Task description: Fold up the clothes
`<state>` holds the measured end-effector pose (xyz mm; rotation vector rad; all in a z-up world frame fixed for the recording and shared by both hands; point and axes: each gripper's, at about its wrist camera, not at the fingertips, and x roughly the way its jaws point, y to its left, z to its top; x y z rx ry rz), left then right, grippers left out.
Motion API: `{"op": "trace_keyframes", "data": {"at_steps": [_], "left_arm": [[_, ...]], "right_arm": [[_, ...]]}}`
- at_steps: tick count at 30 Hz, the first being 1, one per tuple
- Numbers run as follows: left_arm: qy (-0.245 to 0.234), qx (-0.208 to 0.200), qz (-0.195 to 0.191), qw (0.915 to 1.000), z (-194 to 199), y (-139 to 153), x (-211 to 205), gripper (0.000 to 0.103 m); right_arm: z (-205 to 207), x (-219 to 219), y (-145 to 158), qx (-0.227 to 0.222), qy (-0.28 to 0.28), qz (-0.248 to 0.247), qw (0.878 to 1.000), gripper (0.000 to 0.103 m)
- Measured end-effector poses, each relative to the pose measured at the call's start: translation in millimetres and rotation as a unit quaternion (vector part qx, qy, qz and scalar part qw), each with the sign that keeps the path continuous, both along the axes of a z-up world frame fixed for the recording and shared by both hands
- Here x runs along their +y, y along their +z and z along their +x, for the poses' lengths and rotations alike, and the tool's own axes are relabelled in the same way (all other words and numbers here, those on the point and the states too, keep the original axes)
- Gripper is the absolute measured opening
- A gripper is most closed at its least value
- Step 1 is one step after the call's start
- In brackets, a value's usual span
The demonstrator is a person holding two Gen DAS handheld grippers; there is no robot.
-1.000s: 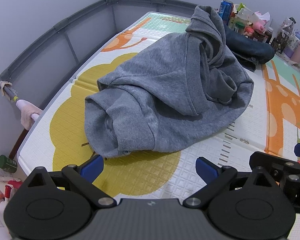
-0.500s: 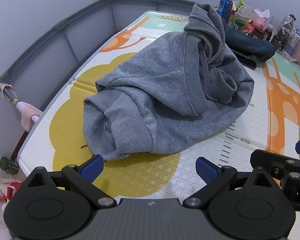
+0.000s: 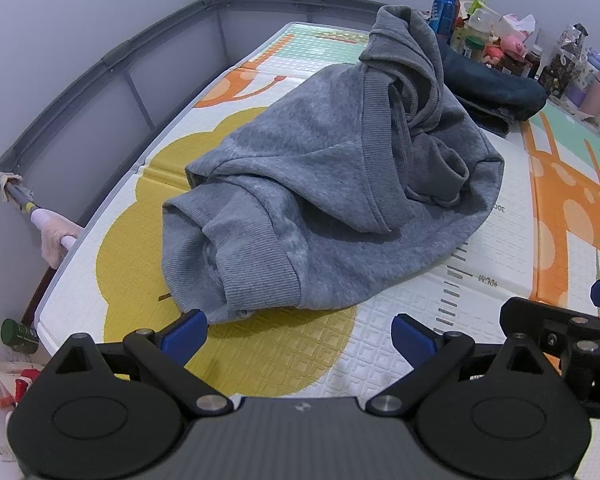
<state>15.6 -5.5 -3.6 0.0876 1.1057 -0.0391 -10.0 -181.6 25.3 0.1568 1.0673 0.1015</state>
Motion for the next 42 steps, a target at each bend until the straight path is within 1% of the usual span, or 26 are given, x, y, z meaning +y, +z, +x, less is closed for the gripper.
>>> {"op": "trace_keyframes", "data": {"at_steps": [11,17,21,26,31,36,39,42], "left_arm": [[0.0,0.003,0.0,1.0,-0.6,-3.3,1.0,0.1],[0.0,0.009,-0.001,1.0,6.7,-9.2,4.2,0.1],[-0.002,0.013,0.002,0.9999,15.8,-14.3,7.3,0.1],[-0.009,0.012,0.003,0.9999,34.4,-18.9,9.6,0.1],[-0.019,0.009,0.015,0.9997,63.6,-26.1,8.9,0.1],[-0.042,0.025,-0.003,0.9988,95.5,-35.9,5.1,0.1],[-0.048,0.026,0.005,0.9985,111.9,-40.6,0.4,0.1],[-0.057,0.026,0.008,0.998,128.8,-47.0,-6.0,0.1]], "right_arm": [[-0.5,-1.3,-2.8,0.005,-0.003,-0.003,1.0,0.103],[5.2,-0.7,-8.6,0.01,-0.008,-0.009,1.0,0.103],[14.5,-3.6,-15.8,0.016,-0.021,-0.004,1.0,0.103],[32.7,-9.0,-23.7,0.012,-0.039,0.003,0.999,0.103],[60.4,-13.5,-32.1,0.001,-0.063,0.012,0.998,0.103],[88.3,-17.8,-43.4,-0.002,-0.09,0.002,0.996,0.103],[104.8,-20.2,-52.1,0.004,-0.105,-0.006,0.994,0.101],[118.7,-20.5,-59.2,0.0,-0.109,-0.016,0.994,0.101]]}}
